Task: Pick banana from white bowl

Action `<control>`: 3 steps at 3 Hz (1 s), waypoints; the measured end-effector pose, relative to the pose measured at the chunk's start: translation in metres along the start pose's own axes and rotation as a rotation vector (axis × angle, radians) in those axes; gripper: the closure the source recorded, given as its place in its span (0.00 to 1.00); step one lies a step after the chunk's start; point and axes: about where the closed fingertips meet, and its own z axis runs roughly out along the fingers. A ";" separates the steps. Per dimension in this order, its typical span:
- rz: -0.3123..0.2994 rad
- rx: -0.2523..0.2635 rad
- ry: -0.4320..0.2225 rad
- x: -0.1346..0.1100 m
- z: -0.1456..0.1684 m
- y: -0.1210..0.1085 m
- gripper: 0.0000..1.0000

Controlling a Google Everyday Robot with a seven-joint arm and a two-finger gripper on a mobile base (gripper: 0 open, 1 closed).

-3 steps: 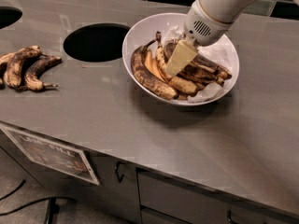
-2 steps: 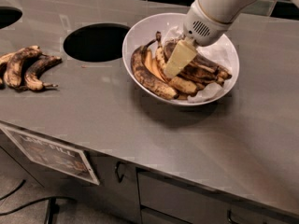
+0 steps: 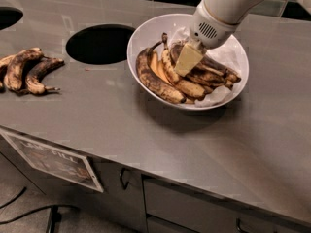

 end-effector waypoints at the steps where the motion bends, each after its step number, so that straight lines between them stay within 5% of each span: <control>1: -0.002 -0.004 0.016 -0.001 0.003 0.000 0.95; 3: -0.002 -0.004 0.016 -0.001 0.003 0.000 1.00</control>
Offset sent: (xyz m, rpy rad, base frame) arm 0.0012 0.0013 -0.0024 -0.0113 0.0098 0.0017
